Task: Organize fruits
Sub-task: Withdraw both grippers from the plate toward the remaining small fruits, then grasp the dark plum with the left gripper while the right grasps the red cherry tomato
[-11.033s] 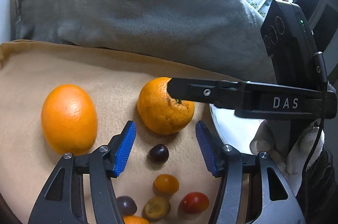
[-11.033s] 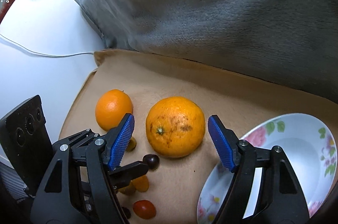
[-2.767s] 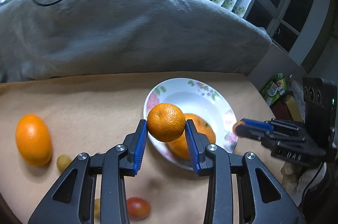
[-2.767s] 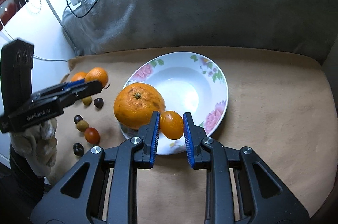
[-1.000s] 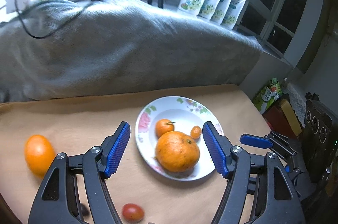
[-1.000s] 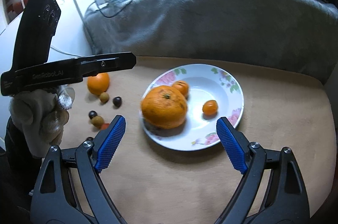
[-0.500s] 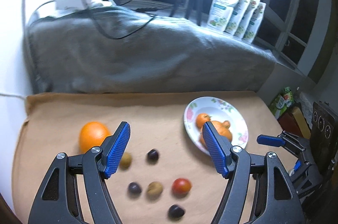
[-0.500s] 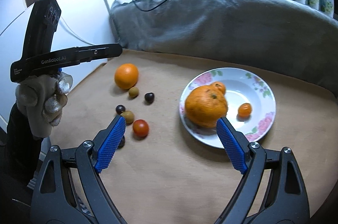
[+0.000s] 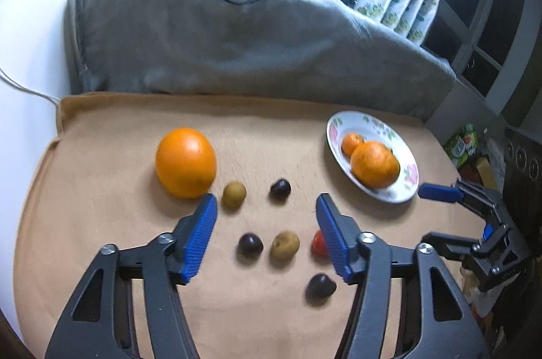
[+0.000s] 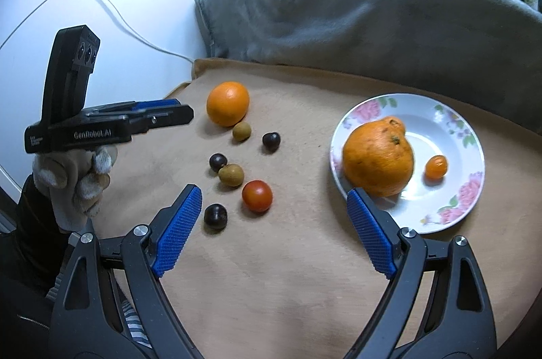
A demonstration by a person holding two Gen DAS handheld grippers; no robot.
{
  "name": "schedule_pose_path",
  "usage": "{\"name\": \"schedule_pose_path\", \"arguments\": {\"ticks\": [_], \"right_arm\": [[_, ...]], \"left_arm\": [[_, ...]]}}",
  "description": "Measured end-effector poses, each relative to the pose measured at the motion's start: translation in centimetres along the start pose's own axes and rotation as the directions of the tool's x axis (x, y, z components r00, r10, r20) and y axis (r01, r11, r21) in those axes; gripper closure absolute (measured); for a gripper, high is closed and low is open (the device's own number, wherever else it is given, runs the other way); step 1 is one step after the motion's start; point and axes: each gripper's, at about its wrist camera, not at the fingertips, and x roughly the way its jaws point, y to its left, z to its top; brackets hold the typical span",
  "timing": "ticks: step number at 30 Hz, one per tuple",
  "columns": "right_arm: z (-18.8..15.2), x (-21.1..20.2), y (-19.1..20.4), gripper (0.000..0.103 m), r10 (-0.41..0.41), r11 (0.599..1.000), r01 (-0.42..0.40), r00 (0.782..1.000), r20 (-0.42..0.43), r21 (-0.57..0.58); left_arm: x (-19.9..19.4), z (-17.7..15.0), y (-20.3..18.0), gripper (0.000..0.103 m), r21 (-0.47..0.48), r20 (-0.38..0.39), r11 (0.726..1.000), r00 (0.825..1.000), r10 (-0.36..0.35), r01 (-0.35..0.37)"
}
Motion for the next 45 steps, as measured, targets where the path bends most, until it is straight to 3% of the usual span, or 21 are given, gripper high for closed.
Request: {"name": "schedule_pose_path", "arguments": {"ticks": [7,11,16,26,45], "right_arm": [[-0.6,1.8,0.5,0.026,0.02,1.0,-0.02,0.999,-0.042,0.004],[-0.8,3.0,0.2,0.042,0.027,0.999,-0.025,0.997,-0.069,0.028],[-0.6,3.9,0.3,0.048,0.04,0.999,-0.038,0.996,-0.084,0.027],[0.7,5.7,2.0,0.053,0.003,0.993,-0.02,0.989,-0.148,-0.116],[0.1,7.6,0.8,0.057,0.024,0.997,-0.037,0.982,-0.188,-0.063]], "left_arm": [[1.2,-2.1,-0.2,0.063,0.005,-0.053,1.0,0.998,-0.02,0.02],[1.6,-3.0,-0.2,0.064,0.007,-0.072,1.0,0.997,-0.018,0.018],[1.9,-3.6,0.7,0.067,-0.015,-0.082,1.0,0.997,-0.011,0.01],[3.0,-4.3,2.7,0.071,-0.056,-0.109,0.998,0.994,-0.018,0.012],[4.8,-4.0,2.2,0.074,0.015,-0.139,1.0,0.99,0.027,-0.025]]}}
